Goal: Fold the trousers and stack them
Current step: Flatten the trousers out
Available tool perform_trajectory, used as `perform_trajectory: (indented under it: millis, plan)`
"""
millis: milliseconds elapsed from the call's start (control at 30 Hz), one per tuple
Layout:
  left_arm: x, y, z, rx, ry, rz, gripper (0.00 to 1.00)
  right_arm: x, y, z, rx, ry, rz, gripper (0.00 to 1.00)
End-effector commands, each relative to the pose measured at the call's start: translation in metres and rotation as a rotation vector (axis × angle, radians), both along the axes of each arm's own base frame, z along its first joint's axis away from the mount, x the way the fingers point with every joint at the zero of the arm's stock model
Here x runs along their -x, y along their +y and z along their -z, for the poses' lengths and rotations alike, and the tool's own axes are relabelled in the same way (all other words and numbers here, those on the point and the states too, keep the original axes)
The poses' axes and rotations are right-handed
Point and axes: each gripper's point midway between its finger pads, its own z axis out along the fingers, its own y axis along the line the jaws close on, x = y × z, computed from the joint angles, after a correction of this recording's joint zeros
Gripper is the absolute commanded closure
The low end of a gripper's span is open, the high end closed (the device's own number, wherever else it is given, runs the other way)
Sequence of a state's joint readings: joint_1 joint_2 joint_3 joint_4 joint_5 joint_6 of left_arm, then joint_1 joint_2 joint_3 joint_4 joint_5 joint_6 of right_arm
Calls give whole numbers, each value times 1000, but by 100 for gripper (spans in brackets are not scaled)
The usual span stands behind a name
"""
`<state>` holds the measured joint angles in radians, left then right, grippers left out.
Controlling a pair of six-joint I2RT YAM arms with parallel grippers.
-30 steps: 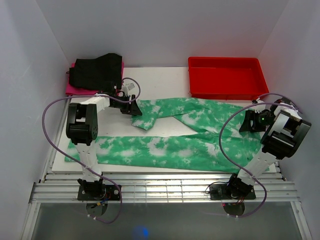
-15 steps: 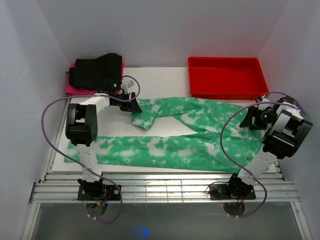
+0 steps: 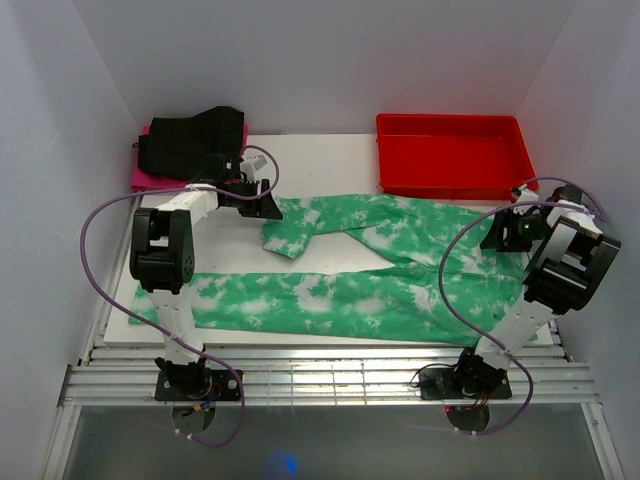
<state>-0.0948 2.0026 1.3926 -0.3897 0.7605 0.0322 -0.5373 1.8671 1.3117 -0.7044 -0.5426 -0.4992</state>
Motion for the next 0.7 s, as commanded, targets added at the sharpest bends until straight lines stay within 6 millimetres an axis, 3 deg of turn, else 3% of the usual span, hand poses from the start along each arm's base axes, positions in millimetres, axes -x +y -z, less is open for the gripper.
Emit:
perform_trajectory:
  millis: [0, 333, 600, 667]
  plan:
    - [-13, -1, -9, 6, -34, -2, 34, 8, -2, 26, 22, 64, 8, 36]
    - [-8, -11, 8, 18, 9, 21, 36, 13, -4, 39, 54, 103, -8, 37]
    - [6, -28, -2, 43, -18, 67, 53, 14, -1, 39, 71, 103, -19, 37]
    - [8, -29, -4, 47, -22, 74, 65, 14, 0, 40, 69, 104, -20, 37]
